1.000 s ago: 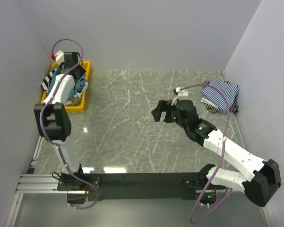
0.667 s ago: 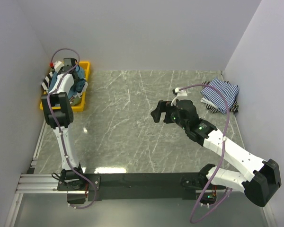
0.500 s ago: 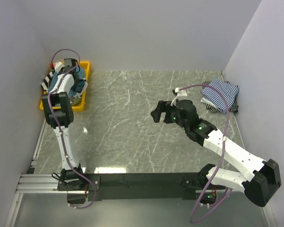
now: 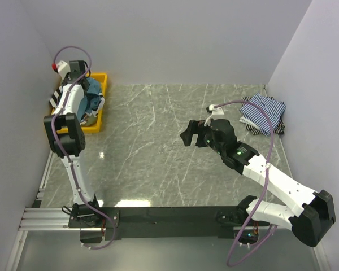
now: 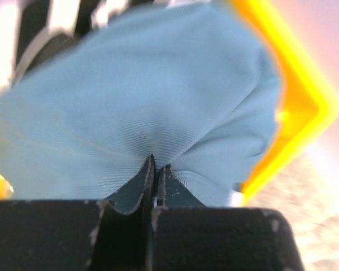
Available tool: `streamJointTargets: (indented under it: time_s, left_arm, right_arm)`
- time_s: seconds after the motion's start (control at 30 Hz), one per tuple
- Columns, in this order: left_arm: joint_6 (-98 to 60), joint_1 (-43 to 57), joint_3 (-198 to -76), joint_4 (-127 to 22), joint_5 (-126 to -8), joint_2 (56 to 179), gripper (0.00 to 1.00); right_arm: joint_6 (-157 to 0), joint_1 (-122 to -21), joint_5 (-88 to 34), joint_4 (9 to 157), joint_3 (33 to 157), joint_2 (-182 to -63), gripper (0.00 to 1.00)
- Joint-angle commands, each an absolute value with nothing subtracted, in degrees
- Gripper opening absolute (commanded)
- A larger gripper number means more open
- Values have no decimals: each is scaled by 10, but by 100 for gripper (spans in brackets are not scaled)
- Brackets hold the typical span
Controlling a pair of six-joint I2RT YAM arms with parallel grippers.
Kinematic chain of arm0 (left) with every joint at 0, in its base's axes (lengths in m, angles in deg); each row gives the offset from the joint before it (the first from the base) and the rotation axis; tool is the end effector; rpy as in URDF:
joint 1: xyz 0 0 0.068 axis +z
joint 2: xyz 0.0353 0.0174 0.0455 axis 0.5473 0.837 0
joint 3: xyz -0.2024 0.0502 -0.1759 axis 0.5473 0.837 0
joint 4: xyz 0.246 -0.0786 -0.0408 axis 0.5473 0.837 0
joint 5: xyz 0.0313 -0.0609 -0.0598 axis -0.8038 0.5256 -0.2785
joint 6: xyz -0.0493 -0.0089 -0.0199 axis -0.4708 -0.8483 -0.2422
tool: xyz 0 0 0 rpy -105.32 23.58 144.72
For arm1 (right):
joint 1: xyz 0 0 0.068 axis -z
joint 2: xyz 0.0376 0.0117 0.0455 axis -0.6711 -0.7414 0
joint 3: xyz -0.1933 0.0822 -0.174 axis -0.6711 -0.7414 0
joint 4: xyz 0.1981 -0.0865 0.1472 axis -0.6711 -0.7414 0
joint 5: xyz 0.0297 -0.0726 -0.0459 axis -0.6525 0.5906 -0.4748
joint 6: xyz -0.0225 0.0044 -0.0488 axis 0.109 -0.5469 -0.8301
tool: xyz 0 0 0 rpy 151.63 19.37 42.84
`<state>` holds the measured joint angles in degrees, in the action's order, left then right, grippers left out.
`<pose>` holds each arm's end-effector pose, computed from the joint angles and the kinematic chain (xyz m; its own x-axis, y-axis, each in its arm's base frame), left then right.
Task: Fold and stack the tank tops
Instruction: Grab the tank top from the pile, then move the tank top to the center of the board
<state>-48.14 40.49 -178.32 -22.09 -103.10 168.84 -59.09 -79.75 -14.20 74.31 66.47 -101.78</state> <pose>0.5032 0.0814 0.2540 -0.2127 -0.6066 -0.7660 -0.7783 0.5792 -0.2426 0.1949 0.1461 0.3028 -0.5118 0.1576 -0.8445 -0.3524 0.8580 0.3737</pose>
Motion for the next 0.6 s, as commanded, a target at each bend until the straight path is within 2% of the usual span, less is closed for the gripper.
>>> streamJointTargets:
  time_s: [0.0,0.37,0.57]
  left_arm:
    - [-458,407,-1780,-280,-1021,1590,1]
    - [-399,336,-1762,-327,-1007,1447,1]
    - [-364,214,-1752,-333,-1023,1371,1]
  right_arm:
    - [-600,-795,-119,748,662,-1006,100]
    - [-600,-794,-82,750,680,-1016,100]
    - [-585,-792,-64,773,686,-1007,100]
